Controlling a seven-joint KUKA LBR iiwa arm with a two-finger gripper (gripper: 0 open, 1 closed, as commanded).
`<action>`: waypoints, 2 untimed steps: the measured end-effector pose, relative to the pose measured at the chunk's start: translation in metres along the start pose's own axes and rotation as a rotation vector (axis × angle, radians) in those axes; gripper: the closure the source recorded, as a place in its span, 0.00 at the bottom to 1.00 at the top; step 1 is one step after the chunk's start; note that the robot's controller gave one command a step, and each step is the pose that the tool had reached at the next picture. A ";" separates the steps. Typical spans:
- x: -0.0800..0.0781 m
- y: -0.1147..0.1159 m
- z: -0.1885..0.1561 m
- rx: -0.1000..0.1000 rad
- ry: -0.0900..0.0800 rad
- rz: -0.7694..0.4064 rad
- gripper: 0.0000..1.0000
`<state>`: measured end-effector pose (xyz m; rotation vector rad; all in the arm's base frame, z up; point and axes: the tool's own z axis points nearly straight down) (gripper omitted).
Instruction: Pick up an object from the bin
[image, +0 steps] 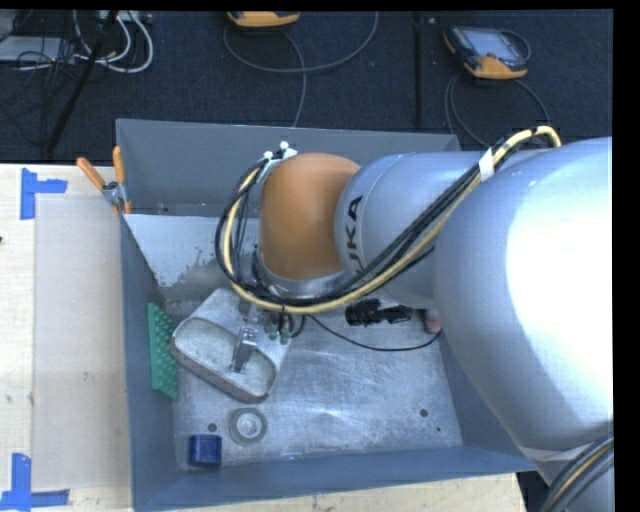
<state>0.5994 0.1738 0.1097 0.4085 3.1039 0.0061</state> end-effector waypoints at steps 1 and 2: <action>0.044 0.006 -0.006 0.001 0.000 0.272 0.00; 0.043 0.024 0.000 0.006 -0.004 0.534 0.00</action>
Offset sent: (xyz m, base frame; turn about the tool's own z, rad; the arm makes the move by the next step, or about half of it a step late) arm -0.0442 0.0173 0.0022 0.2717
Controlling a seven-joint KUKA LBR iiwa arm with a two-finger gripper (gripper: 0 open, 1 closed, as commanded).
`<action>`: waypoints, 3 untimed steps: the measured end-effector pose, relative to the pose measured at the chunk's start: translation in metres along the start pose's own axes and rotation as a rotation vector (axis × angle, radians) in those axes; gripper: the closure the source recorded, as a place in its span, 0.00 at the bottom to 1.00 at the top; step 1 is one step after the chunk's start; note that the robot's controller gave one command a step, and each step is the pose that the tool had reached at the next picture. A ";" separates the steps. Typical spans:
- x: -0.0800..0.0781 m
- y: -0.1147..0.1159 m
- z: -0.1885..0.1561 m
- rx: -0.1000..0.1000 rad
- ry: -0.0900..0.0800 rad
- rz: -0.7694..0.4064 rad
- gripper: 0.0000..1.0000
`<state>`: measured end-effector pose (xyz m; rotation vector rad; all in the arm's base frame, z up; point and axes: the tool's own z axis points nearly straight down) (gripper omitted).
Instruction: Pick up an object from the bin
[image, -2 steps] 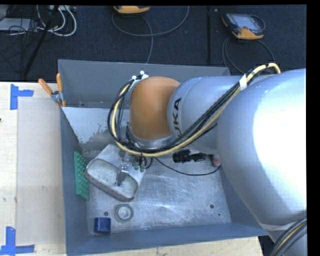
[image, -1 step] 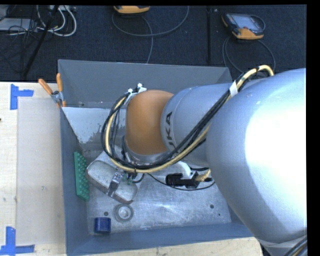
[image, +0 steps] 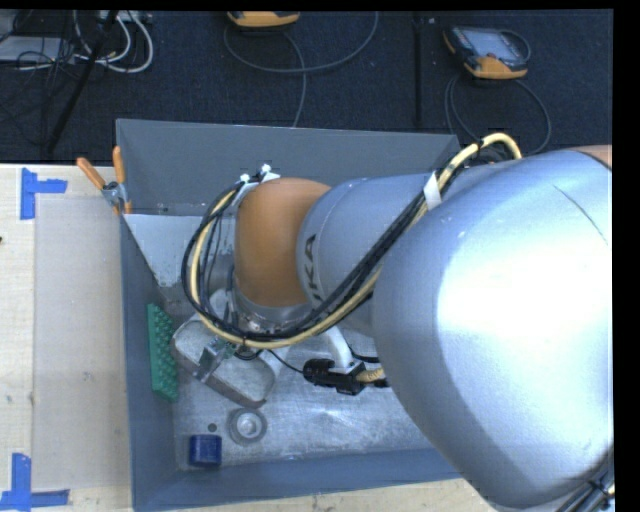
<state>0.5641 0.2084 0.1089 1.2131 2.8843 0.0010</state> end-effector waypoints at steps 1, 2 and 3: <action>-0.003 0.005 0.007 -0.009 -0.009 0.095 0.00; -0.004 0.004 0.008 -0.013 -0.010 0.151 0.00; -0.011 0.005 0.004 -0.022 -0.025 0.155 1.00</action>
Offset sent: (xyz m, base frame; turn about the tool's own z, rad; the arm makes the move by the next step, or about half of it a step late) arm -0.0015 0.0132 -0.0389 0.1418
